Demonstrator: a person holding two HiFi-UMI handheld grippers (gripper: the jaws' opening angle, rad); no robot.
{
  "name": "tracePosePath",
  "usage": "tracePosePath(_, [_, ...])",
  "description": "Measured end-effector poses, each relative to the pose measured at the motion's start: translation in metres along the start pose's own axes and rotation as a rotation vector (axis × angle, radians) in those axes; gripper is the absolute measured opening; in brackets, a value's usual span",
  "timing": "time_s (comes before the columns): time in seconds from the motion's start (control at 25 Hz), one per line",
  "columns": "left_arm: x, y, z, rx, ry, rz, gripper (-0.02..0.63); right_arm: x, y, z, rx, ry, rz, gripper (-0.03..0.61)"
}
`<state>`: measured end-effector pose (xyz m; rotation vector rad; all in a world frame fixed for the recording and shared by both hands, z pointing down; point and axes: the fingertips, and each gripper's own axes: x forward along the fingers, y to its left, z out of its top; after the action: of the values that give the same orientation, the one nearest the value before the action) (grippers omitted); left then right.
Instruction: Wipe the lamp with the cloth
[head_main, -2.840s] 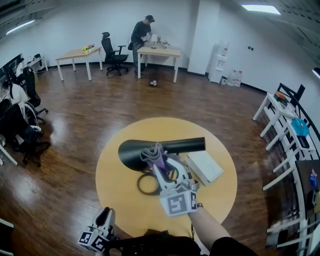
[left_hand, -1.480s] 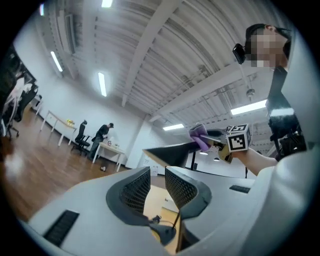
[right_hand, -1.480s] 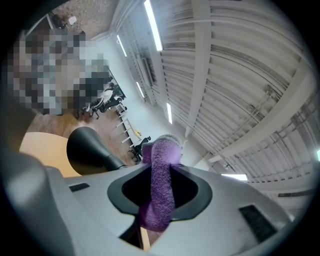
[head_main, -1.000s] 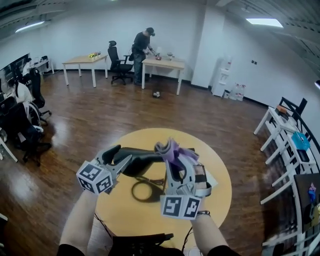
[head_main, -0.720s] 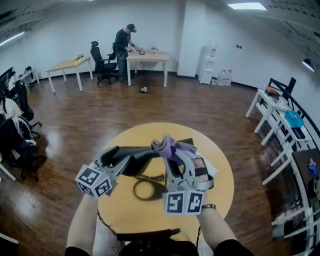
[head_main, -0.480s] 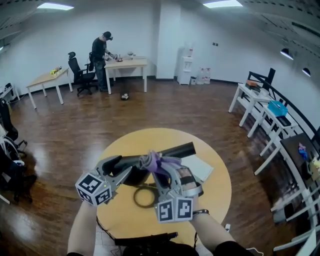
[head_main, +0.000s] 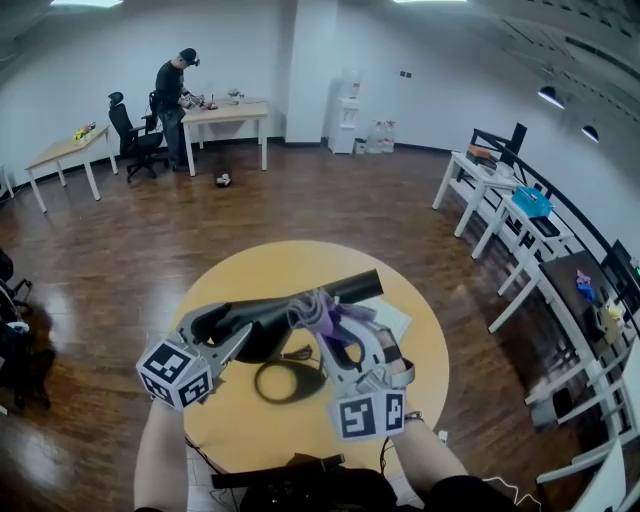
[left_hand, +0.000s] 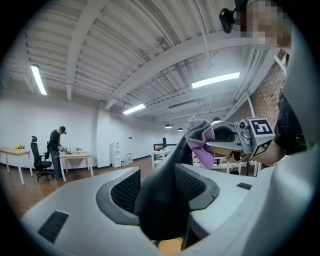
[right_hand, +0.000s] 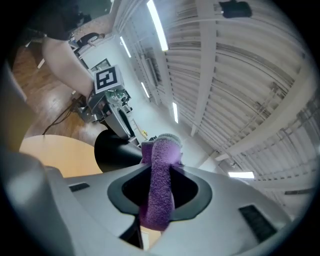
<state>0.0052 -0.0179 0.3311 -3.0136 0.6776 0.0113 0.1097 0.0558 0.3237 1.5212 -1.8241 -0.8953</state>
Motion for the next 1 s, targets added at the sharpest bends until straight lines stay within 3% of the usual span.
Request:
tracePosePath(0.16, [-0.012,0.02,0.007,-0.012,0.003,0.0,0.204,-0.011,-0.011,-0.025,0.085,0.016,0.004,0.098])
tracePosePath(0.28, [-0.017,0.029,0.026,-0.027,-0.078,-0.008,0.204,-0.018,-0.025,-0.047,0.168,0.042,-0.034,0.099])
tracePosePath(0.36, [-0.004,0.023,0.032,-0.042,-0.107,-0.005,0.204,-0.027,-0.037,-0.082,0.342,0.086,-0.041,0.098])
tracePosePath(0.48, [0.014,0.018,0.024,-0.027,-0.082,0.01,0.204,-0.024,-0.043,-0.123,0.641,0.135,-0.008,0.098])
tracePosePath(0.56, [0.016,0.017,0.019,0.0,-0.068,0.017,0.204,-0.017,-0.043,-0.123,0.726,0.112,0.019,0.098])
tracePosePath(0.72, [0.017,0.006,0.017,0.087,-0.029,0.02,0.175,0.0,-0.036,-0.091,0.75,0.047,0.061,0.098])
tracePosePath(0.92, [0.022,0.003,0.01,0.009,-0.027,-0.009,0.167,0.008,-0.02,-0.069,0.731,0.01,0.088,0.098])
tracePosePath(1.0, [0.021,0.002,0.01,0.019,-0.036,0.0,0.167,0.01,-0.015,-0.067,0.702,0.011,0.095,0.098])
